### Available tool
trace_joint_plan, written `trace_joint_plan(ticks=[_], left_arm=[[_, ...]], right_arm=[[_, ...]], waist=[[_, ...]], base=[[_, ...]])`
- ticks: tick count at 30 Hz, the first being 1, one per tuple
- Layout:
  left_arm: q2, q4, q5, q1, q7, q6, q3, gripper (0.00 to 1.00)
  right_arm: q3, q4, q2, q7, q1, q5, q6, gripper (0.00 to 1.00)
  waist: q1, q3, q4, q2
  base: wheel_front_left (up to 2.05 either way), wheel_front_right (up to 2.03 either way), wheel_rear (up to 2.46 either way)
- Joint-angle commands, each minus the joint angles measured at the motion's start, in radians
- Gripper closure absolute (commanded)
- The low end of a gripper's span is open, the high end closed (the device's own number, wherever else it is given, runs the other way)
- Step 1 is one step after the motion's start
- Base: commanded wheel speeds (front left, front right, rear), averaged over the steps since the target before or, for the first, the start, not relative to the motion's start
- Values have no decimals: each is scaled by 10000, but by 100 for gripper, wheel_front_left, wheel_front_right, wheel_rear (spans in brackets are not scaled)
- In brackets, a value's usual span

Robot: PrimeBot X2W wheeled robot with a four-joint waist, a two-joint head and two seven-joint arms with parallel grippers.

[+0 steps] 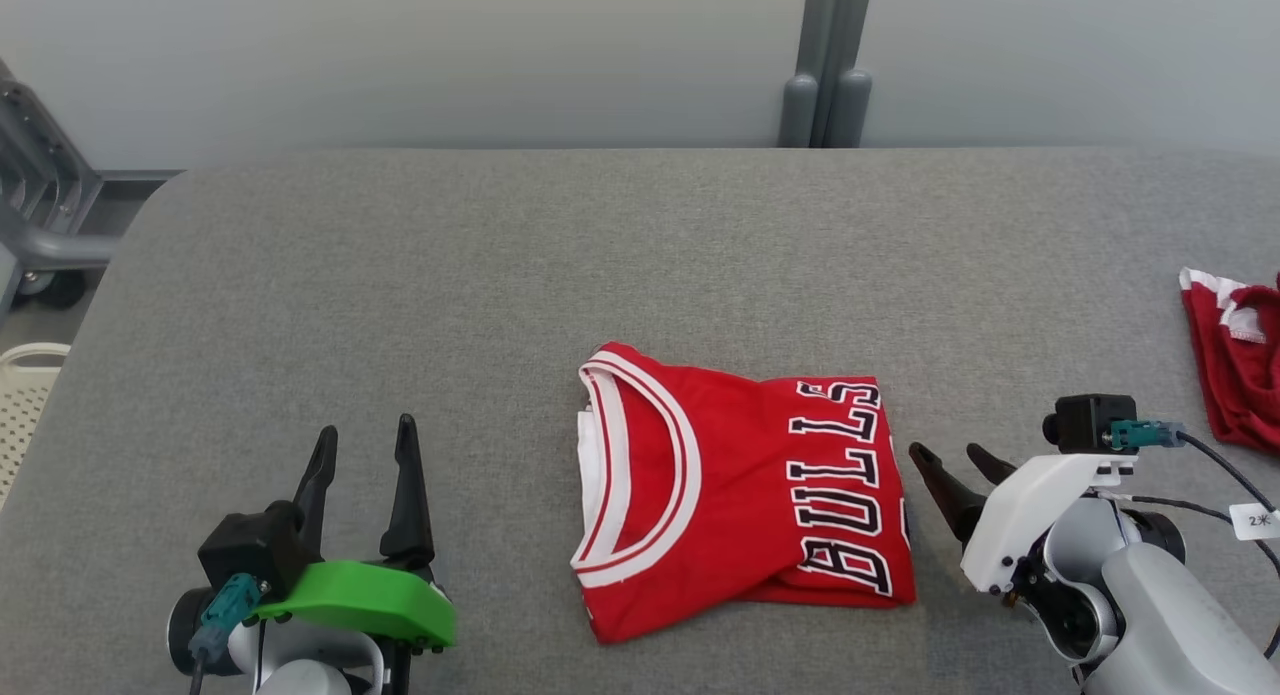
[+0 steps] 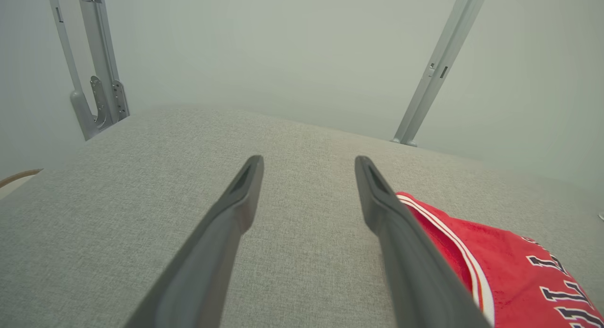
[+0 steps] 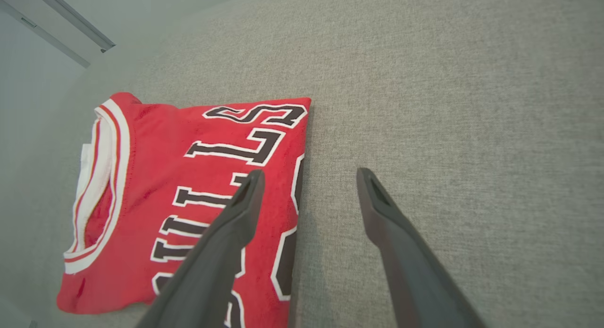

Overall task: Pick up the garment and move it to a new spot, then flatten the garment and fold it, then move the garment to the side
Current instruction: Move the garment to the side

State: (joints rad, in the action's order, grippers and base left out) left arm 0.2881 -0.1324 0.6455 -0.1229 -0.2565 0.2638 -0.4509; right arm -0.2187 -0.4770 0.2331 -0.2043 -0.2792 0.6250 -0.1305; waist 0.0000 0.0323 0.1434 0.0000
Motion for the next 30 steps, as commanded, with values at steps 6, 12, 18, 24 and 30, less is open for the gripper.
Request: trace_joint_plan(ticks=[6,12,18,24,30], left_arm=[[-3,-81,-92,-297,-32,-73,-24,0],[-21,-116,-114,-398,-45,-115,-14,0],[-45,-113,-136,-391,-64,-108,37,0],[-62,-109,-135,-387,-76,-79,114,0],[-43,-20,-231,-376,-89,-114,138,0]], right_arm=[[-803,-986,540,-630,-779,1275,-4,0],[-1463,-1413,812,-1110,-1099,2215,-4,0],[-2158,-1537,948,-1177,-1286,3131,-4,51],[-2750,-1521,1158,-752,-1546,3597,-4,100],[-3206,-1608,1488,-70,-1920,3614,-1,100]], waist=[[0,522,745,0],[0,631,987,0],[0,705,1072,0],[0,701,907,0],[0,662,449,0]], base=[[0,0,0],[0,0,0],[0,0,0],[0,0,0],[0,0,0]])
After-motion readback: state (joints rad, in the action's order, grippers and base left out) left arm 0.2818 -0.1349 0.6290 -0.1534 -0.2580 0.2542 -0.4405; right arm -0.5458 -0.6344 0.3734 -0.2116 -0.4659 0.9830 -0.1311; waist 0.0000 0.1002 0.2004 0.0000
